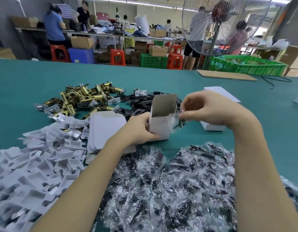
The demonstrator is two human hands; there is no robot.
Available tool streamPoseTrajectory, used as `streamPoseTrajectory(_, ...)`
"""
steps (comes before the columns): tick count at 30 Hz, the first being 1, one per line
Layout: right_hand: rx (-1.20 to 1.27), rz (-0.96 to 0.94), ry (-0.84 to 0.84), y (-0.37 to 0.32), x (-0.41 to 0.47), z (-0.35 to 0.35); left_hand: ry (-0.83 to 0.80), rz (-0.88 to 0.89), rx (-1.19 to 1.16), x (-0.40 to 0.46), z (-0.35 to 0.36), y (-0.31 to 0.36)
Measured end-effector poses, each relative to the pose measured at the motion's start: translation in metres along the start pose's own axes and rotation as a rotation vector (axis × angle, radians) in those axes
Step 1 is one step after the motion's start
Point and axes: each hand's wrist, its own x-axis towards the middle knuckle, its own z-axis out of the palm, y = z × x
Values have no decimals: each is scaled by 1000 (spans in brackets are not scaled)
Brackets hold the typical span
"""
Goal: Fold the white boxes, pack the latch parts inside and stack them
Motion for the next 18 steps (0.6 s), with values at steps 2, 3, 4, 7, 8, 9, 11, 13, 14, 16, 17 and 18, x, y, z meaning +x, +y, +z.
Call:
streamPoseTrajectory(2,52,-94,157,-13,-2,-4,-6,-1,6,0,-1,1)
streamPoseTrajectory(3,44,-127,237,-19,-1,-3,-6,1,7,0,-1,1)
streamPoseTrajectory(4,17,-145,303,-24,1,0,-5,3,7,0,0,2)
streamPoseTrajectory(7,-151,-86,406,-36,10,16,4,7,16,0,0,2)
streamPoseTrajectory(8,-228,-35,431,-39,14,23,8,7,19,0,0,2)
streamPoseTrajectory(9,-291,14,459,-41,17,30,11,5,22,0,0,1)
streamPoseTrajectory(11,-352,73,493,-44,24,42,10,-2,36,1,0,0)
streamPoseTrajectory(13,-370,106,456,-44,27,49,11,-3,56,1,0,0)
streamPoseTrajectory(14,-372,120,427,-45,28,50,12,-3,62,1,0,0)
streamPoseTrajectory(16,-340,114,396,-46,27,49,12,-1,66,1,-1,0)
streamPoseTrajectory(17,-304,96,403,-47,26,47,10,0,69,2,-1,1)
streamPoseTrajectory(18,-264,79,418,-48,25,46,9,2,73,1,-1,1)
